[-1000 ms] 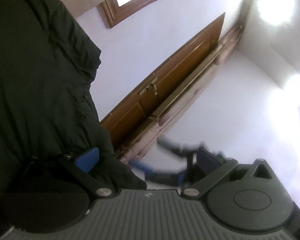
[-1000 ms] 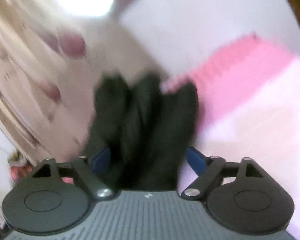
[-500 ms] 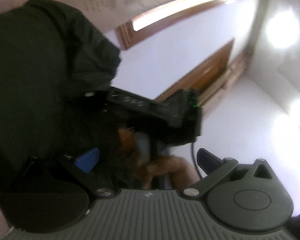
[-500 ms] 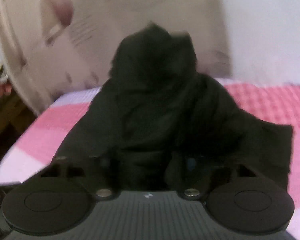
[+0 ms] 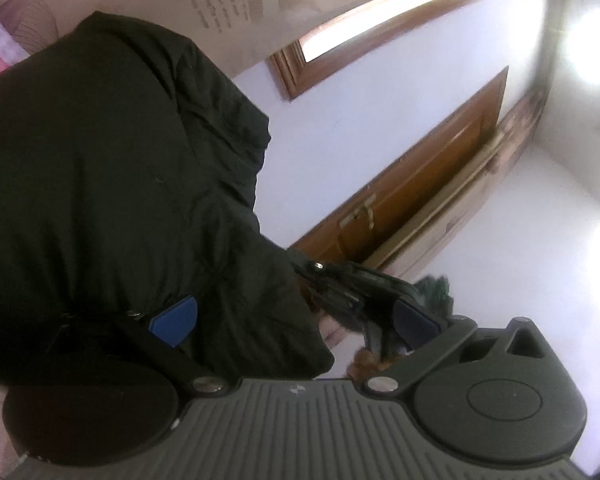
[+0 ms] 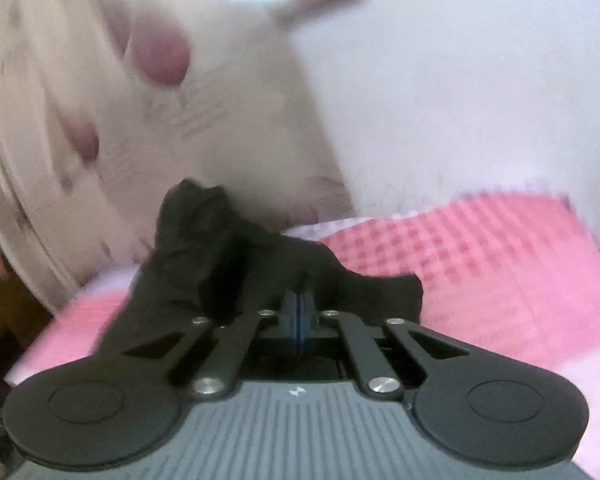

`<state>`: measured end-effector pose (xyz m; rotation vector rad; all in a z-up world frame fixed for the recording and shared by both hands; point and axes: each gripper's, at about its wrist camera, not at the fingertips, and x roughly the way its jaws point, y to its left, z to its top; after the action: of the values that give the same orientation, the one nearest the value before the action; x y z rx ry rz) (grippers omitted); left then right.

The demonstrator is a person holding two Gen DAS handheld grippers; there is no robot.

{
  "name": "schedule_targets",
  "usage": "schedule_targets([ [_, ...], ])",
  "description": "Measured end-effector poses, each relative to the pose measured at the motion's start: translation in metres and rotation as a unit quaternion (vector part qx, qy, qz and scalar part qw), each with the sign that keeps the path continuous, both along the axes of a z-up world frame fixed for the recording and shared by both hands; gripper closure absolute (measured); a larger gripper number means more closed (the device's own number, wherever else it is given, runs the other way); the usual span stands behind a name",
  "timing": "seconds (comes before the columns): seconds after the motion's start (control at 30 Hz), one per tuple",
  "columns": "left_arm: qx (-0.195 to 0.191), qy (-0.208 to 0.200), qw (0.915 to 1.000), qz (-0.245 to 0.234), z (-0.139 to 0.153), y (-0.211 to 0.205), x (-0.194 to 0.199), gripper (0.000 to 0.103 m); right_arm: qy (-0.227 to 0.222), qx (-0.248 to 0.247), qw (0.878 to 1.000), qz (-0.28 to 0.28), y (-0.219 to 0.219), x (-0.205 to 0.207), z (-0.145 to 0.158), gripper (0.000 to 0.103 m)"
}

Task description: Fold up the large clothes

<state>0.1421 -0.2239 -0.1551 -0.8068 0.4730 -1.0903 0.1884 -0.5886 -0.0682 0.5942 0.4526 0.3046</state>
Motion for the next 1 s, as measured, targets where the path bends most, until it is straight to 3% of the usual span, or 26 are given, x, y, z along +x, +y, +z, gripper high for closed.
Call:
schedule_targets([
  [0.07, -0.017, 0.006, 0.9998, -0.003, -0.005, 0.001, -0.001, 0.0, 0.0, 0.033, 0.999, 0.012, -0.002, -0.001, 0.002, 0.072],
  [0.1, -0.018, 0.009, 0.9998, -0.003, -0.007, 0.002, -0.002, 0.0, -0.008, 0.031, 0.999, 0.022, 0.004, 0.0, 0.007, 0.03],
  [0.13, -0.015, 0.013, 0.9998, 0.0, -0.008, 0.001, -0.001, 0.0, -0.01, 0.024, 0.999, 0.032, 0.011, 0.001, 0.011, 0.0],
  [0.4, -0.018, 0.01, 0.9998, 0.002, -0.017, 0.003, -0.008, 0.0, 0.058, -0.026, 0.993, 0.099, 0.106, 0.049, 0.006, 0.0],
  [0.43, -0.02, 0.012, 0.9997, 0.002, -0.018, 0.004, -0.008, 0.0, 0.06, -0.059, 0.991, 0.109, 0.123, 0.05, 0.005, 0.01],
  [0.47, -0.02, 0.014, 0.9997, 0.004, -0.018, 0.006, -0.009, 0.0, 0.056, -0.093, 0.987, 0.116, 0.137, 0.052, 0.004, 0.029],
  [0.5, -0.014, 0.022, 0.9996, 0.007, -0.018, 0.008, -0.009, 0.0, 0.055, -0.136, 0.981, 0.124, 0.152, 0.056, 0.002, 0.056],
  [0.57, -0.015, 0.036, 0.9991, 0.016, -0.014, 0.015, -0.01, 0.0, 0.04, -0.165, 0.975, 0.14, 0.164, 0.065, 0.008, 0.065],
  [0.67, -0.039, 0.03, 0.9984, 0.028, 0.002, 0.028, -0.017, 0.0, -0.008, -0.156, 0.98, 0.125, 0.147, 0.055, 0.046, 0.076],
  [0.77, -0.032, -0.022, 0.9986, 0.036, 0.027, 0.029, -0.027, 0.0, -0.054, -0.136, 0.985, 0.092, 0.113, 0.032, 0.073, 0.079],
  [0.87, -0.014, -0.042, 0.9988, 0.023, 0.031, 0.021, -0.025, 0.0, -0.042, -0.118, 0.99, 0.058, 0.075, 0.014, 0.06, 0.08],
  [1.0, 0.016, -0.02, 0.9995, 0.02, 0.012, 0.01, -0.013, 0.0, -0.003, -0.036, 0.999, 0.018, 0.022, 0.006, 0.0, 0.079],
])
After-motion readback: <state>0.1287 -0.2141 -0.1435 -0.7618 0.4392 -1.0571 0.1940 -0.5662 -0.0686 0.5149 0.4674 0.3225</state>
